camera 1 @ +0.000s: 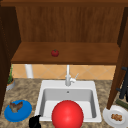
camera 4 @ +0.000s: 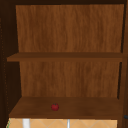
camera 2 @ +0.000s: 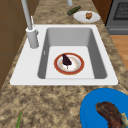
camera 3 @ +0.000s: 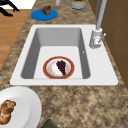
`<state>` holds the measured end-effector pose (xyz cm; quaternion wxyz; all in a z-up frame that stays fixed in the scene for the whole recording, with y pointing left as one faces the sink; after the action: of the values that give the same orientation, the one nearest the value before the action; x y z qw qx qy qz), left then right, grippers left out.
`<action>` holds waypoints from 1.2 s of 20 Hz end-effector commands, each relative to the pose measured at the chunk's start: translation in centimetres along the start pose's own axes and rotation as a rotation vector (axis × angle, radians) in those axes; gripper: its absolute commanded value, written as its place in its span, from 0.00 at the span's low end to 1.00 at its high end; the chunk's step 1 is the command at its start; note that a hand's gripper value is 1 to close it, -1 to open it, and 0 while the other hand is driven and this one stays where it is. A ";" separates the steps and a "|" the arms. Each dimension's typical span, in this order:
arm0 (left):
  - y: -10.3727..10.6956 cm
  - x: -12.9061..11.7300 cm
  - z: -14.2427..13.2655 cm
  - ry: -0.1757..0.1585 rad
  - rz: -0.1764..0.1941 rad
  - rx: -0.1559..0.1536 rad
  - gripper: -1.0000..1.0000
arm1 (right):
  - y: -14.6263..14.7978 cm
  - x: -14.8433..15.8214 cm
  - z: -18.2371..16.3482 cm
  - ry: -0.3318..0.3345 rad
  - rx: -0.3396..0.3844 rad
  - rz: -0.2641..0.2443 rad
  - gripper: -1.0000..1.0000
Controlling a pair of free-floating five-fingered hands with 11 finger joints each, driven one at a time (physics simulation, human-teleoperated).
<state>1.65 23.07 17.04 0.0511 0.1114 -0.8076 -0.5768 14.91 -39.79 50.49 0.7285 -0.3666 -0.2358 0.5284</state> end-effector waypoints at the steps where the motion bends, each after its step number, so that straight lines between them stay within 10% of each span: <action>1: 0.0 0.0 0.0 0.000 0.000 0.000 0.50 | -0.7 1.3 0.1 0.076 -0.009 -0.016 0.00; 12: 0.0 0.0 0.0 0.000 0.000 0.000 0.50 | 1.2 4.4 5.7 0.100 -0.111 -0.004 0.00; 24: 0.0 0.0 0.0 0.000 0.000 0.000 0.50 | 0.8 10.1 4.8 0.320 -0.082 -0.029 0.00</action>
<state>1.65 23.07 17.04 0.0511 0.1114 -0.8076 -0.5768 13.11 -30.17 52.40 0.7376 -0.4692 -0.1532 0.4608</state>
